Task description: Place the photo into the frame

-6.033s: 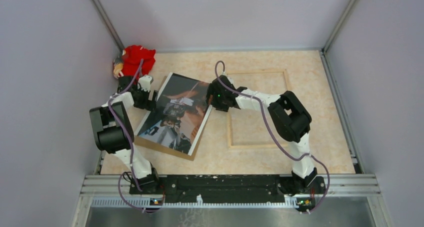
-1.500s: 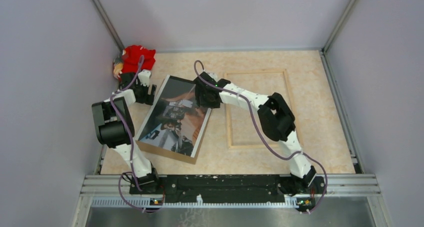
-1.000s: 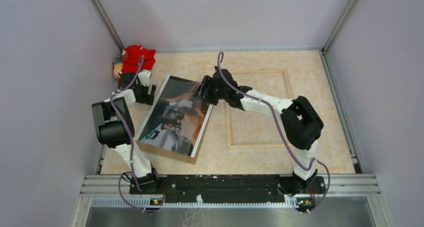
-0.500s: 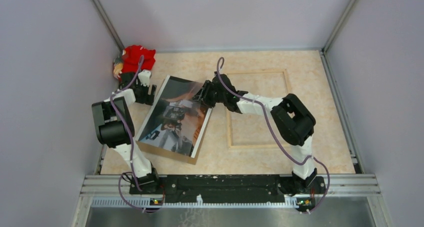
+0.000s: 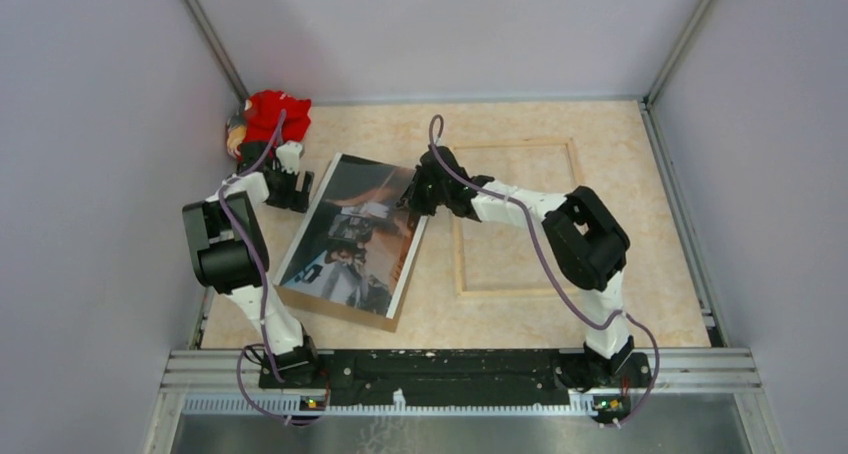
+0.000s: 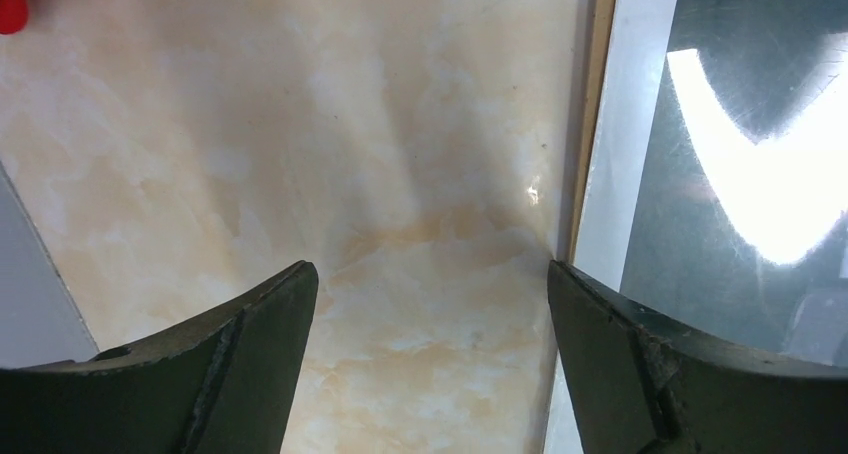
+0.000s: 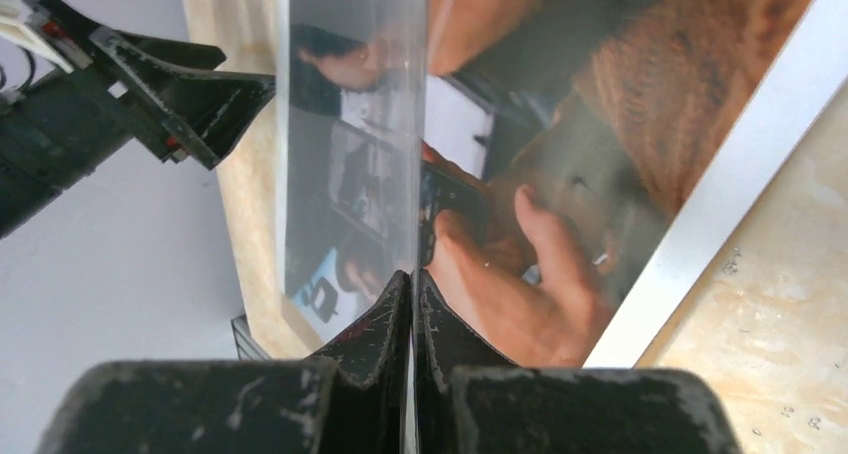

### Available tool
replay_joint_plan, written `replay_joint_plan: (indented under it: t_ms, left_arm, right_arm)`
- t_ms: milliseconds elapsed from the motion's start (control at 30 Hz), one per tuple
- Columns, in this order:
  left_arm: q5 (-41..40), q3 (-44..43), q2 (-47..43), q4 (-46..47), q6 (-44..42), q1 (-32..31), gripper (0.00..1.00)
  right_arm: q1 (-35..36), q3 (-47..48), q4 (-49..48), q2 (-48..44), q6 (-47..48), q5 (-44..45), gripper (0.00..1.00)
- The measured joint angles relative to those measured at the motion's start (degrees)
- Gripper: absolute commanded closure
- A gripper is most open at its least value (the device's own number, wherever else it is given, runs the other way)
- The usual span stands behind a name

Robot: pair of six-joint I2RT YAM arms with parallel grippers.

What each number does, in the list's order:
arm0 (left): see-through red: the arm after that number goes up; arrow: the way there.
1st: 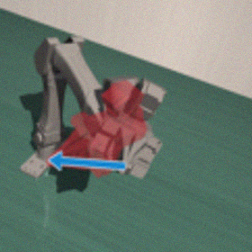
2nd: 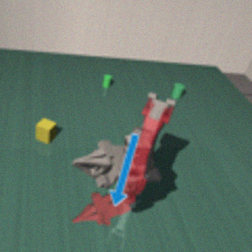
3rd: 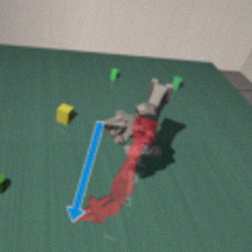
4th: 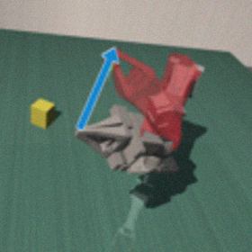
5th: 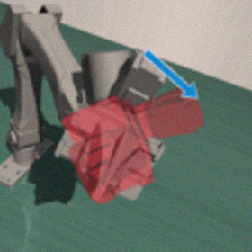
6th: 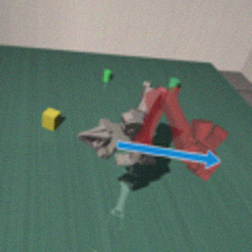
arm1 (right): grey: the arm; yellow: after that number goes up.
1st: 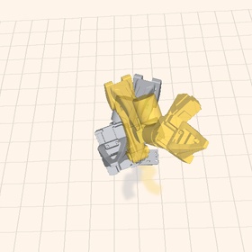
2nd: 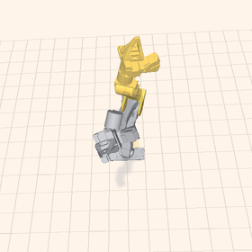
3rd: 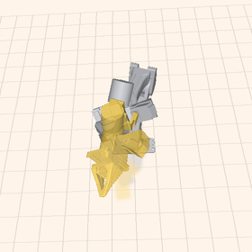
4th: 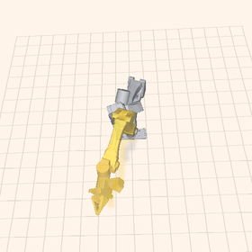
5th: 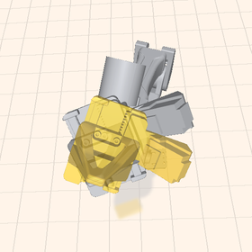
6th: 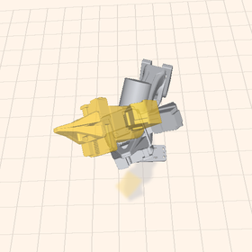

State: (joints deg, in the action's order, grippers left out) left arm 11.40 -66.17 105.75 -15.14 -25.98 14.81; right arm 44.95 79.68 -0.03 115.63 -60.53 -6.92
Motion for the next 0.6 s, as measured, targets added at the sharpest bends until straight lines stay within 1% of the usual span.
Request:
replay_joint_plan:
  t_ms: [33,133,233,333,400,467,500,600]
  left_arm:
    - [0.17,-0.70,0.24,-1.29,-0.15,0.17,0.02]
    - [0.83,-4.13,0.83,-5.90,-0.57,0.83,0.01]
    - [1.77,-8.68,0.81,-9.97,-1.18,1.22,0.01]
    - [4.35,-13.64,0.59,-13.18,-1.44,1.25,0.01]
    - [6.10,-16.22,0.02,-15.10,-1.38,0.72,0.01]
    - [7.23,-17.33,-1.16,-16.48,-1.09,-1.22,0.01]
    - [7.65,-17.35,-2.12,-17.11,-0.90,-3.34,0.01]
    - [9.16,-16.57,-4.28,-17.38,0.96,-13.29,0.01]
  right_arm:
    - [-0.26,1.05,1.49,-0.02,0.85,-0.50,1.00]
    - [-2.36,6.84,7.43,-0.22,4.42,-4.72,1.00]
    - [-6.73,13.92,14.97,-2.03,9.01,-9.99,1.00]
    - [-12.46,17.86,21.81,-7.56,13.44,-13.40,1.00]
    - [-17.00,19.17,26.69,-13.05,16.52,-14.56,1.00]
    - [-21.11,19.52,30.60,-18.60,19.04,-15.21,1.00]
    - [-24.00,19.32,33.03,-22.08,20.41,-15.56,1.00]
    - [-30.45,17.20,37.29,-30.29,22.97,-15.89,1.00]
